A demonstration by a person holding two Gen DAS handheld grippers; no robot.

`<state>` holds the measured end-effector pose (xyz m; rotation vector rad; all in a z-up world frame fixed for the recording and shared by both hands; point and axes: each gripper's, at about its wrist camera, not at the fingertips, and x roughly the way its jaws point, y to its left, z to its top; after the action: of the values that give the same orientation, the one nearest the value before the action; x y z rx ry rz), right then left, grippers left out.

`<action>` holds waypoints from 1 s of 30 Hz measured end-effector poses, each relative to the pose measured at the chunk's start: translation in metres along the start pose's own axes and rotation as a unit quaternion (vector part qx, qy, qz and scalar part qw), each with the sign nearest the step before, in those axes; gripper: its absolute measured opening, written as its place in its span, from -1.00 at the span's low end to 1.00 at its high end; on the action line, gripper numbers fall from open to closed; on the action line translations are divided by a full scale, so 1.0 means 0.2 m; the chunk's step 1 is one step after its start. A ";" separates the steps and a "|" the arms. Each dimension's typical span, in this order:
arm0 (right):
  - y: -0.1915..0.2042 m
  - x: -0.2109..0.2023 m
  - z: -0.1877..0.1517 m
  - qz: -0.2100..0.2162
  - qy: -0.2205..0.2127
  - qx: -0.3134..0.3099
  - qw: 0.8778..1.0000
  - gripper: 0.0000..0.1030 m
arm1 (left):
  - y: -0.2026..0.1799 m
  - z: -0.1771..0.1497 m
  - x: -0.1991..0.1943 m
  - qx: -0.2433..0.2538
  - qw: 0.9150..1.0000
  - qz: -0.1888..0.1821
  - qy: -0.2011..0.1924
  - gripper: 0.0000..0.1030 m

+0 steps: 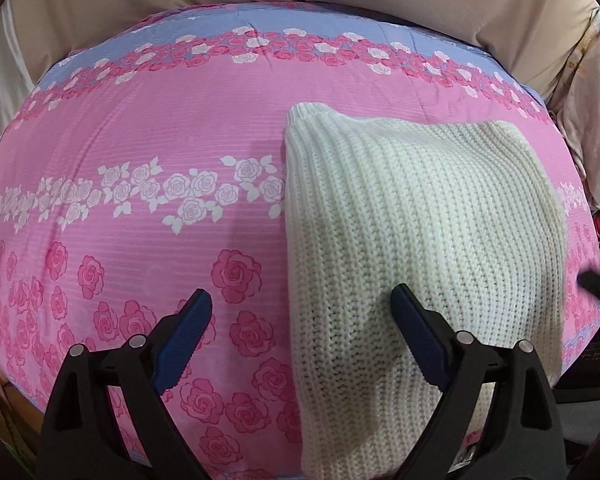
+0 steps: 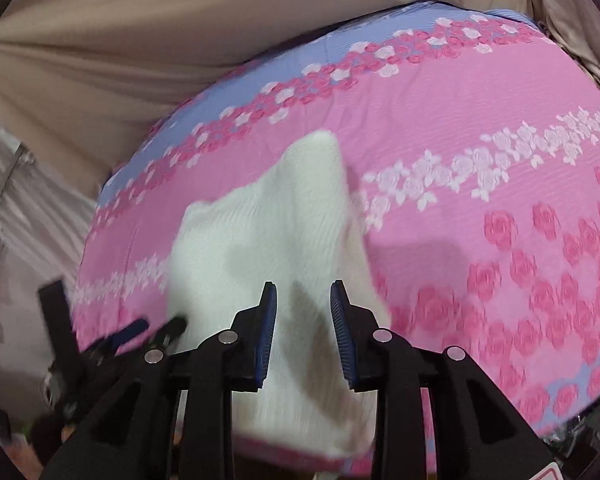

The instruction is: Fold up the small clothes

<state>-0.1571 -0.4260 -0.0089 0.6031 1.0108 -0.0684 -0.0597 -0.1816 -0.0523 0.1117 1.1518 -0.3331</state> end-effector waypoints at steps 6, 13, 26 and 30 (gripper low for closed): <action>-0.07 0.27 -0.34 -0.052 0.091 -0.012 0.994 -0.74 | 0.01 -0.02 0.00 0.006 1.000 0.000 0.005 0.74; -0.10 -0.06 -0.18 -0.024 -0.004 0.026 0.999 0.04 | 0.11 0.02 -0.11 -0.056 0.996 -0.074 -0.001 0.76; 0.00 0.28 0.41 0.119 -0.002 0.007 0.993 -0.71 | 0.03 0.23 0.10 -0.046 0.999 -0.023 0.004 0.76; -0.17 0.38 0.33 0.051 0.016 0.049 0.997 -0.68 | 0.04 0.21 0.14 -0.037 0.999 -0.030 0.016 0.79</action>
<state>-0.0760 -0.4711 -0.0610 0.7453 1.0102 -0.0189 -0.0097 -0.1903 -0.0615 0.0185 1.1993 -0.3423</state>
